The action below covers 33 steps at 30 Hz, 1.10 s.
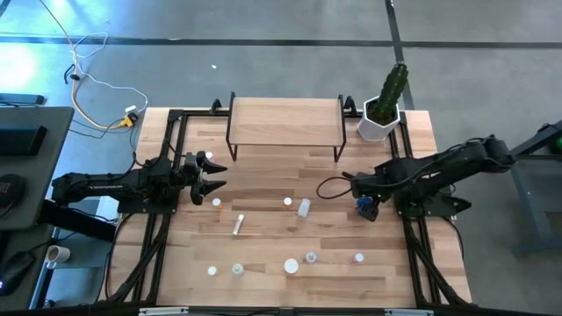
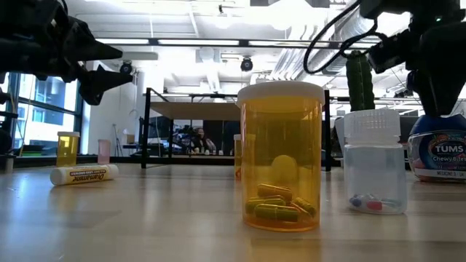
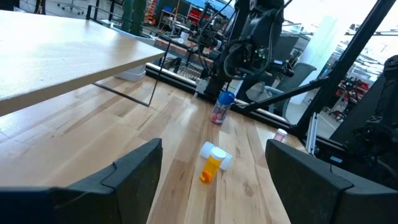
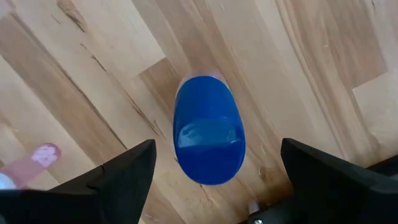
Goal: Pick and place medicine bottles onto shelf by color
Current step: Put the blue pill bottle on the shelf
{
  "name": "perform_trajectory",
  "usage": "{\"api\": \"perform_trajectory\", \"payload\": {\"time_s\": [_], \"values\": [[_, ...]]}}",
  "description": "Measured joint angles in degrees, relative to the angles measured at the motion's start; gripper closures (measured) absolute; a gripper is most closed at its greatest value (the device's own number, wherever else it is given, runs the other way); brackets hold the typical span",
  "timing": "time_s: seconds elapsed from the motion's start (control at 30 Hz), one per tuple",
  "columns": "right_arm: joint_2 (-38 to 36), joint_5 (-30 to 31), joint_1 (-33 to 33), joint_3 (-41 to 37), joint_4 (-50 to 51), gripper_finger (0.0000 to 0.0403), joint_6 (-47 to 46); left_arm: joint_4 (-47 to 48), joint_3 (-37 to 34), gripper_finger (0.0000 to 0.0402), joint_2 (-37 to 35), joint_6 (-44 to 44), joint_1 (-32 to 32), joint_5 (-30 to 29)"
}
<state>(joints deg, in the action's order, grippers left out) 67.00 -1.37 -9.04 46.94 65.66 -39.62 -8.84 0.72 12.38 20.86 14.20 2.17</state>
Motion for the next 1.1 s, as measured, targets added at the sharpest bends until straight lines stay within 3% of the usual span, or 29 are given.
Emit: {"api": "perform_trajectory", "payload": {"time_s": [0.4, 0.9, 1.1], "values": [[9.1, -0.9, 0.0, 0.0, -0.8, 0.008, -0.3, 0.0, 0.0, 0.0126, 0.0, 0.0, 0.0, 0.0], [10.5, -5.8, 0.0, 0.0, -0.7, 0.0233, -2.3, 0.0, 0.0, 0.0126, 0.0, 0.0, 0.0, 0.0], [10.5, -6.3, 0.0, 0.0, -0.7, 0.0244, -3.6, 0.0, 0.0, 0.0126, 0.0, 0.0, 0.0, 0.0]]}}
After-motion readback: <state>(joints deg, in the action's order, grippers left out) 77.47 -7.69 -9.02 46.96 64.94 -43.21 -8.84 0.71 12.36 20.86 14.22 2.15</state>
